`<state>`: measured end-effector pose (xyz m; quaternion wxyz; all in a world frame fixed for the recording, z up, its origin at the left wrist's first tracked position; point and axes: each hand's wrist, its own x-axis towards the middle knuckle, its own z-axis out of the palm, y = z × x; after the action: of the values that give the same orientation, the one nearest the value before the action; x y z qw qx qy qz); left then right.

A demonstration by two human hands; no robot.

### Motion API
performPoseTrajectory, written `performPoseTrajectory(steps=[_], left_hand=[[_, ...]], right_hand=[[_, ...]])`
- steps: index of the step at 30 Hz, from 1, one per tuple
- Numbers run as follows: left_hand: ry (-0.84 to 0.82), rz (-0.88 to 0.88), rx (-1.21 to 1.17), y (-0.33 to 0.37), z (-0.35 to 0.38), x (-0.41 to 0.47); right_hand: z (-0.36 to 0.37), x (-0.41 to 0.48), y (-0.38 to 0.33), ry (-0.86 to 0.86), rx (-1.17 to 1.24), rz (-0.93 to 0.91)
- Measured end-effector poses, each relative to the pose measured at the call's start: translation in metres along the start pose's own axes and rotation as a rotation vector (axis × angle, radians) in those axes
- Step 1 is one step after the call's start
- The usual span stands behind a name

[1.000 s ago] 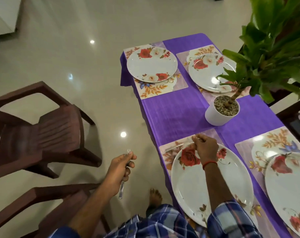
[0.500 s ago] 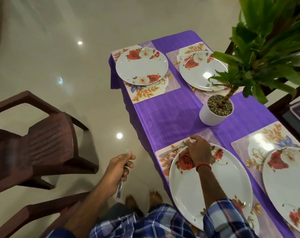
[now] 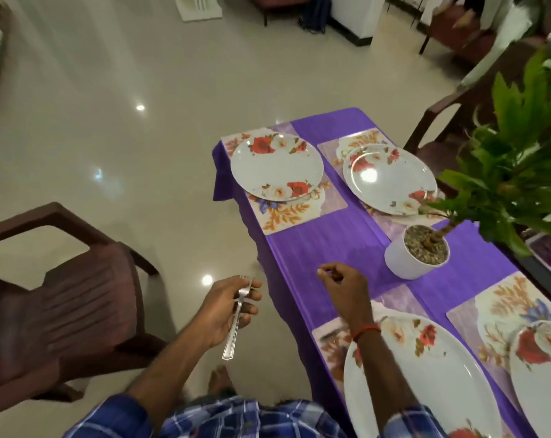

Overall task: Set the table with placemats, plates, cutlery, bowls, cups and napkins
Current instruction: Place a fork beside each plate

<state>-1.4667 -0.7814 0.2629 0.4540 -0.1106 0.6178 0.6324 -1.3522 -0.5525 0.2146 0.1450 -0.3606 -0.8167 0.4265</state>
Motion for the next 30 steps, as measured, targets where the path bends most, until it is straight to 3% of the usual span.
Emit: performPoseTrajectory(steps=[13, 19, 24, 30], left_hand=[[-0.099, 0.141, 0.089, 0.061, -0.065, 0.016], [-0.115, 0.19, 0.09, 0.08, -0.079, 0.029], [-0.123, 0.206, 0.105, 0.099, -0.079, 0.048], [0.018, 0.201, 0.117, 0.138, -0.091, 0.09]], right_hand=[[0.108, 0.007, -0.13, -0.444, 0.184, 0.045], [0.123, 0.012, -0.161, -0.389, 0.381, 0.144], [0.132, 0.039, -0.175, -0.365, 0.392, 0.14], [0.151, 0.099, -0.186, -0.32, 0.49, 0.197]])
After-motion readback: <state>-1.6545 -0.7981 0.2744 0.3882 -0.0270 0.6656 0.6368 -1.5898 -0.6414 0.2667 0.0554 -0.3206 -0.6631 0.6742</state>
